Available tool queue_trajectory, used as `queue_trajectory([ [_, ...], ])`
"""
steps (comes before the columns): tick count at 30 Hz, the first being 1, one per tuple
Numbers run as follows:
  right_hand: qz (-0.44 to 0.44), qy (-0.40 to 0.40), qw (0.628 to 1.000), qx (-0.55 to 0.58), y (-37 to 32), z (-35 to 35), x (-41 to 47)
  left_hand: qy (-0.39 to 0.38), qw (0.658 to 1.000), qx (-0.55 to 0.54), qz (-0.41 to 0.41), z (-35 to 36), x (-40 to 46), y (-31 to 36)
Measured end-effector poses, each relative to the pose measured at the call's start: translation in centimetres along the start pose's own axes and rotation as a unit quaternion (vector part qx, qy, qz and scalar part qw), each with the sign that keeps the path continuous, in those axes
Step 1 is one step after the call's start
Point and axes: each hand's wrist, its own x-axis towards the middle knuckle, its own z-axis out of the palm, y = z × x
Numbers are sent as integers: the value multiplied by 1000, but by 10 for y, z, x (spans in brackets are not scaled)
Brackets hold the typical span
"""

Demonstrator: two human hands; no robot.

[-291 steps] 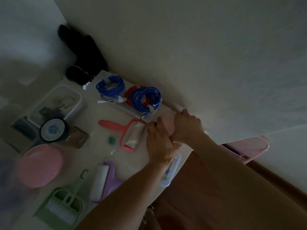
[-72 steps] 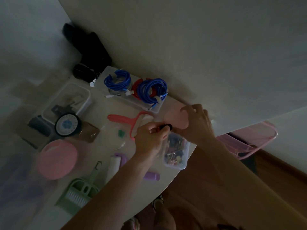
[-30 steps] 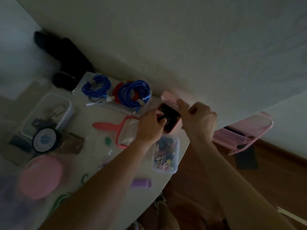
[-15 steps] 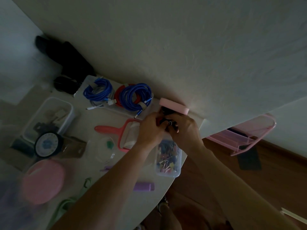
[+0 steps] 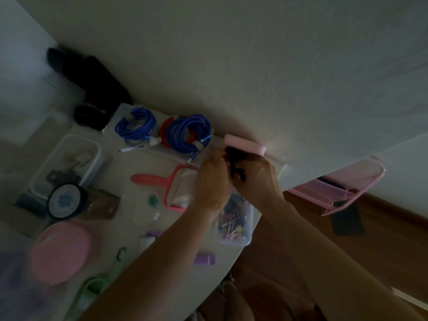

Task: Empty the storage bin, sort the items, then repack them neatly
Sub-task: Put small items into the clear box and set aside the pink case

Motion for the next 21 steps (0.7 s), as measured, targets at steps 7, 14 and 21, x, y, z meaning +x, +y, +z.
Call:
queue_trajectory([
  [7, 41, -3, 999, -20, 4, 1, 1, 9, 998, 61, 12, 6, -2, -2],
  [14, 42, 2, 999, -9, 7, 4, -5, 37, 995, 98, 8, 10, -1, -4],
  [21, 5, 65, 997, 37, 5, -19, -34, 45, 992, 113, 24, 5, -7, -1],
])
